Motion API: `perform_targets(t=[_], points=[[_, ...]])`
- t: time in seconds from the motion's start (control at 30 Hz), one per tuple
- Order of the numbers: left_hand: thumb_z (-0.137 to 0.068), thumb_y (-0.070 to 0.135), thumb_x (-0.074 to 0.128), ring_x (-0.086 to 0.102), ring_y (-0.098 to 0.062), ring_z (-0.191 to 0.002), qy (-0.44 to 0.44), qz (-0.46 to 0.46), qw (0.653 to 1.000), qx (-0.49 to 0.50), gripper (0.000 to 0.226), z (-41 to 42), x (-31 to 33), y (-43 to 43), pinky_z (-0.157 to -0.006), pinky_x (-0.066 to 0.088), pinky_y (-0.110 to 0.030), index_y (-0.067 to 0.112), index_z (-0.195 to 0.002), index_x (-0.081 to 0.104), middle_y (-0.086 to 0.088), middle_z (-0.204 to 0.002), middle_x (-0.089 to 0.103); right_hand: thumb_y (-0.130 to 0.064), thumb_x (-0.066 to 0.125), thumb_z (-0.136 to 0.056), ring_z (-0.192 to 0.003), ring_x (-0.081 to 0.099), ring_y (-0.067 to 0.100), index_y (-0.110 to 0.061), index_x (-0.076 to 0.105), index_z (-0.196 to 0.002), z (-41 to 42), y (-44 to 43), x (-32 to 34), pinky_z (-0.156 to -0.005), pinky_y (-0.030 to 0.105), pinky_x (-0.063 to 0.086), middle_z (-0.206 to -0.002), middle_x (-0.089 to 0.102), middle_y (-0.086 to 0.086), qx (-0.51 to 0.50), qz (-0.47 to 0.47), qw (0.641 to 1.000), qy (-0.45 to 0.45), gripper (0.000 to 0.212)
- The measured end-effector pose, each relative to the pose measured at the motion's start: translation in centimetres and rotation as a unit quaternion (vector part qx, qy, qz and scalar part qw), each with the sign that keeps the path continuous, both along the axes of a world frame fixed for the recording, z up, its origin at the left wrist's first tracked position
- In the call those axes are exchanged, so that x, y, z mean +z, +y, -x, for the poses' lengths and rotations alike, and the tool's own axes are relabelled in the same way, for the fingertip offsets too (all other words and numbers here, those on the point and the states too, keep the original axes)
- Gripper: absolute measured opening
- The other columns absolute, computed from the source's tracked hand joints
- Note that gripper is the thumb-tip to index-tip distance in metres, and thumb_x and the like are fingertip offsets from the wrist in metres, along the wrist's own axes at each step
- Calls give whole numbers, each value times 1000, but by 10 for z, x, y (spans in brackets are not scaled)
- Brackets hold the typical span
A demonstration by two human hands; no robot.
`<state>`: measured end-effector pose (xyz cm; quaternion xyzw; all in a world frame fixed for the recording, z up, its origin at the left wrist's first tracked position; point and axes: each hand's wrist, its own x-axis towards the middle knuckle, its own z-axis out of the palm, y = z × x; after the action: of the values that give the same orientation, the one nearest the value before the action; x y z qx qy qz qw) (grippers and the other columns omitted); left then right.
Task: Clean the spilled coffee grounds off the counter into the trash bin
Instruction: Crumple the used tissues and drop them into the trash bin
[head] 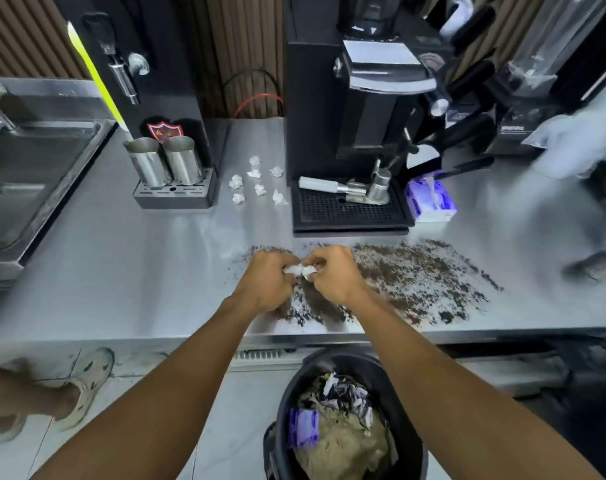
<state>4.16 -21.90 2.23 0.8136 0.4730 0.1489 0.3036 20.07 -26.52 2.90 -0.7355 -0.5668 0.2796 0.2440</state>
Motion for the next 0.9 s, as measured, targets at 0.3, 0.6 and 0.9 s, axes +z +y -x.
perform_targets(t=[0.3, 0.6, 0.9], points=[[-85, 7, 61, 66, -23, -99, 54, 64, 996, -35, 29, -33, -47, -155, -91, 50, -27, 11, -111, 73, -8, -107, 74, 3, 66, -78, -89, 64, 11, -16, 76, -97, -30, -168, -62, -87, 23, 52, -98, 73, -3, -16, 78, 997, 1, 29], [-72, 14, 64, 65, -24, -99, 139, 117, 981, -75, 29, -47, -95, -261, -86, 53, -32, 19, -99, 75, -5, -102, 73, 1, 65, -75, -86, 60, 12, -22, 76, -90, -46, -279, -114, -76, 19, 45, -93, 70, 0, -47, 156, 987, 1, 30], [-76, 20, 71, 55, -27, -113, 204, 148, 964, -84, 45, -45, -119, -304, -89, 48, -33, 19, -121, 66, -8, -121, 60, -3, 77, -70, -80, 61, 9, -16, 74, -101, -39, -315, -140, -75, 18, 48, -98, 71, -2, 3, 173, 984, 34, 34]])
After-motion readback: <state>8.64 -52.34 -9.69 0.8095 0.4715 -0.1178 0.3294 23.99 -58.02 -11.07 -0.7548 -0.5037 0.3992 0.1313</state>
